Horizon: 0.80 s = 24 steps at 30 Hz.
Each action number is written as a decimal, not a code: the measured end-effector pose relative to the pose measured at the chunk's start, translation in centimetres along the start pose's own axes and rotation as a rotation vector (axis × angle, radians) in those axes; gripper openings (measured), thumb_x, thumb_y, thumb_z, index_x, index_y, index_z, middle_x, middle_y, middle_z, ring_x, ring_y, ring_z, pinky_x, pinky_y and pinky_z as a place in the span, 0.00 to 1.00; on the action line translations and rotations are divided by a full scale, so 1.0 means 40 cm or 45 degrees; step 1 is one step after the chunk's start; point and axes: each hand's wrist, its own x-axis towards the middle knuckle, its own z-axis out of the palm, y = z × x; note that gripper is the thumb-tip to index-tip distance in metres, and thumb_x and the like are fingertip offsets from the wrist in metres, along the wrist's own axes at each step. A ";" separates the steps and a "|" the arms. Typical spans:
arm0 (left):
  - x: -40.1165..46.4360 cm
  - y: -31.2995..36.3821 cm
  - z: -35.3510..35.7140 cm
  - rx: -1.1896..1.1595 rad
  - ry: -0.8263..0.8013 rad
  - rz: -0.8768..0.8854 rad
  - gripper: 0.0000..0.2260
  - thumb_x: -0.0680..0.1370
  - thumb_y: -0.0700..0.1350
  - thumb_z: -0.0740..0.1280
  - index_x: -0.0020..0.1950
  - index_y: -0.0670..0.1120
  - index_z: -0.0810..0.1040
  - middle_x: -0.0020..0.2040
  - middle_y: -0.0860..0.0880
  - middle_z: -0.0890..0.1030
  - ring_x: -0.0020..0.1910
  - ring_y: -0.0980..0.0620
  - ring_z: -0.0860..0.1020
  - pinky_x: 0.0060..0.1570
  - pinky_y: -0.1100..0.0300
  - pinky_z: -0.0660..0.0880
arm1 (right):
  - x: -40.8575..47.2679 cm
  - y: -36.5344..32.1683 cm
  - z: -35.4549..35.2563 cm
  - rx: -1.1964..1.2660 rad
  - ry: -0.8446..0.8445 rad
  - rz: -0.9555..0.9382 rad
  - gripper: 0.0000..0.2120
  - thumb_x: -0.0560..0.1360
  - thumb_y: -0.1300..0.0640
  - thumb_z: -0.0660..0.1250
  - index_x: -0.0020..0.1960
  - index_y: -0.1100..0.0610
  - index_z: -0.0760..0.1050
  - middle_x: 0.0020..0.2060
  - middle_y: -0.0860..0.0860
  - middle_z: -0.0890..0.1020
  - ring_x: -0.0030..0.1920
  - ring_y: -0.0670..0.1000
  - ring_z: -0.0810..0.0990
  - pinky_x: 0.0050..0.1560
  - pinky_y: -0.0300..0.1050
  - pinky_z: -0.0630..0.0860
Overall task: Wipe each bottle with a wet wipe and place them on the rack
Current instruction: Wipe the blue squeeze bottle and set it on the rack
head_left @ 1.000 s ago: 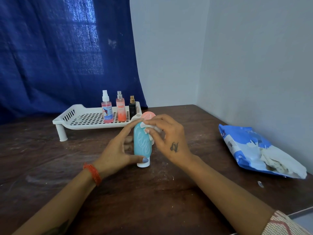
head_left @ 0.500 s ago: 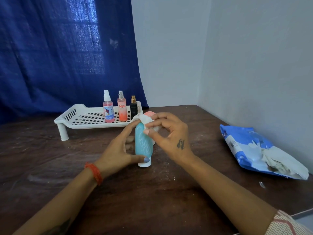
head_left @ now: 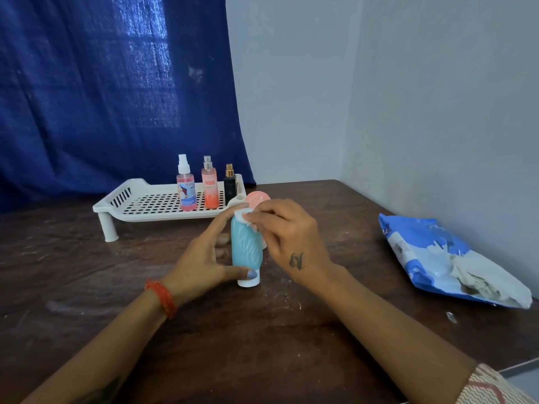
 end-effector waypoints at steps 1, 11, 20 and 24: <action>0.000 0.001 -0.001 -0.003 -0.005 0.003 0.47 0.59 0.43 0.81 0.71 0.62 0.61 0.57 0.49 0.81 0.54 0.51 0.81 0.52 0.52 0.79 | 0.001 0.000 -0.002 -0.014 -0.027 -0.057 0.13 0.73 0.56 0.63 0.50 0.62 0.82 0.46 0.57 0.82 0.46 0.54 0.80 0.47 0.42 0.76; -0.001 0.002 0.000 -0.007 -0.013 0.021 0.45 0.62 0.37 0.79 0.72 0.60 0.61 0.57 0.50 0.81 0.54 0.52 0.81 0.52 0.54 0.79 | 0.001 -0.001 0.008 -0.037 0.054 0.011 0.12 0.73 0.57 0.63 0.49 0.61 0.82 0.46 0.58 0.81 0.47 0.54 0.80 0.48 0.44 0.78; 0.000 0.003 0.002 -0.016 -0.015 0.032 0.45 0.63 0.35 0.78 0.72 0.58 0.61 0.57 0.49 0.81 0.54 0.51 0.81 0.51 0.55 0.79 | -0.002 0.007 -0.004 -0.065 -0.045 -0.170 0.10 0.72 0.58 0.65 0.48 0.62 0.82 0.48 0.59 0.81 0.50 0.56 0.78 0.49 0.45 0.76; 0.000 0.004 0.002 -0.009 0.001 0.017 0.46 0.62 0.35 0.78 0.72 0.58 0.61 0.55 0.50 0.82 0.53 0.52 0.81 0.50 0.56 0.80 | -0.002 0.003 0.009 -0.123 0.036 -0.127 0.10 0.70 0.60 0.69 0.49 0.64 0.82 0.47 0.60 0.81 0.48 0.57 0.78 0.47 0.47 0.78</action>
